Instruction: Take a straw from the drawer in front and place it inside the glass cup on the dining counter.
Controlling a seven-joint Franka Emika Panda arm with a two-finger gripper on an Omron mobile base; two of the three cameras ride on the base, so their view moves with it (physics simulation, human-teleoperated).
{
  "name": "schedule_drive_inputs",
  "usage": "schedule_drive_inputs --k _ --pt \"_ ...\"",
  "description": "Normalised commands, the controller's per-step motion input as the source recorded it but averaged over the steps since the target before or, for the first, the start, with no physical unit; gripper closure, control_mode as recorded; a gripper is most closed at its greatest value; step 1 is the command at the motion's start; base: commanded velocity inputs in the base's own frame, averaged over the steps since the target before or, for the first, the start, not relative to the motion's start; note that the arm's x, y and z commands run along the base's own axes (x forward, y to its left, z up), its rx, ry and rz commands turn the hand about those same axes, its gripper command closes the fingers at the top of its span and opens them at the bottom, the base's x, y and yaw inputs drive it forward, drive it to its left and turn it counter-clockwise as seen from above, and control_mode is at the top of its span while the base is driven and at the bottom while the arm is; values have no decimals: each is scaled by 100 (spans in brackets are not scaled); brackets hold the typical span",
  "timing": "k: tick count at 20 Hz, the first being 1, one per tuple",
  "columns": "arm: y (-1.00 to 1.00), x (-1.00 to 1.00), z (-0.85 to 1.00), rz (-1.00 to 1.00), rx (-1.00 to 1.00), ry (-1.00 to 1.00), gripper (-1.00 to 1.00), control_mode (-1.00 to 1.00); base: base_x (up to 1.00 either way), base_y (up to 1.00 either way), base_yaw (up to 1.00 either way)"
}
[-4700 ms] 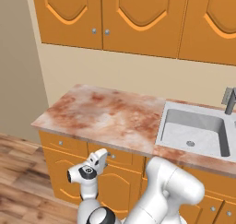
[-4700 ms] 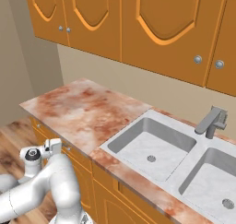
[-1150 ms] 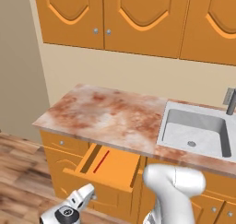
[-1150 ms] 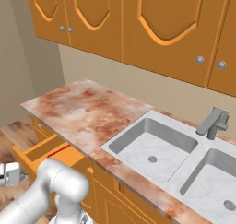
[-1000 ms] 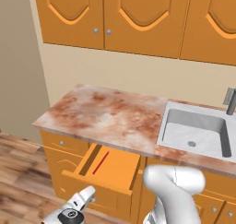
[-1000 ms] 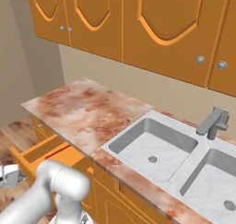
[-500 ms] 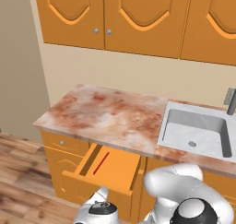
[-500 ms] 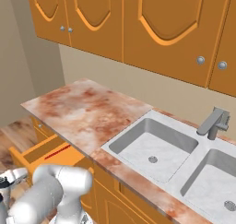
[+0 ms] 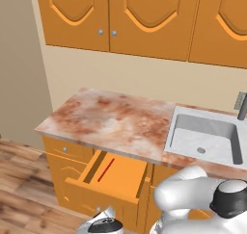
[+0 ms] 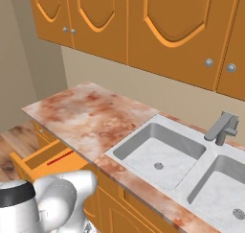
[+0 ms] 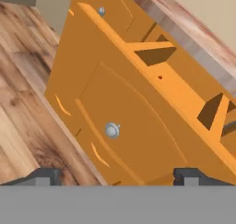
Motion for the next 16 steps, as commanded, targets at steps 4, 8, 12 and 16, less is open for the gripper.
schedule_drive_inputs --k 4,8,12,16 --pt "92 -39 100 -6 0 2 -100 -100 0 0 0" --pt "69 0 100 -3 0 1 -100 -100 0 0 0" --pt "42 9 100 -7 0 0 -100 -100 0 0 0" --pt "7 18 100 -14 0 10 -100 -100 0 0 0"
